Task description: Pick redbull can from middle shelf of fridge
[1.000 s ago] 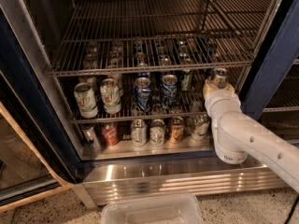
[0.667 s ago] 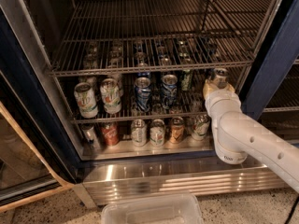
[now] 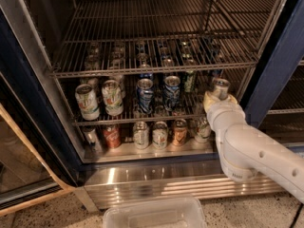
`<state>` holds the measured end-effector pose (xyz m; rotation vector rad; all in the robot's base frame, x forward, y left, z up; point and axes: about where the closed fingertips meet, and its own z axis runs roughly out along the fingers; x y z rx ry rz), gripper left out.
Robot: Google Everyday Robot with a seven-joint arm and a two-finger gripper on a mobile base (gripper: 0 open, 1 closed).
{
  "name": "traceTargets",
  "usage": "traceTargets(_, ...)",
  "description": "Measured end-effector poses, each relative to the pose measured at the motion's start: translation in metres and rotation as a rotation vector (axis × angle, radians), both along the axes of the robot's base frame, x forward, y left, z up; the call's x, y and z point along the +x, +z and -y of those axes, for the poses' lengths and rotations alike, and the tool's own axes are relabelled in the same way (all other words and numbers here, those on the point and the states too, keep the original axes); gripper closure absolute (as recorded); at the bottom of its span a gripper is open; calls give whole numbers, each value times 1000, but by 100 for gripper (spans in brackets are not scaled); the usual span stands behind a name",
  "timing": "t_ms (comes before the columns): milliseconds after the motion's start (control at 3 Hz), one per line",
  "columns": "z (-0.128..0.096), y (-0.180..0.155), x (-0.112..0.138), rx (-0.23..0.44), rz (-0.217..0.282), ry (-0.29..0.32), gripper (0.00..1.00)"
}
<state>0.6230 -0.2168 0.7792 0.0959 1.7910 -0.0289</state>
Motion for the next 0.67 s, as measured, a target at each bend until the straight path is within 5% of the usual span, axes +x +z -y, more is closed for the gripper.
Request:
traceTargets(333, -19, 4, -27, -4, -44, 34, 100)
traceTargets(667, -47, 40, -81, 5, -55, 104, 100)
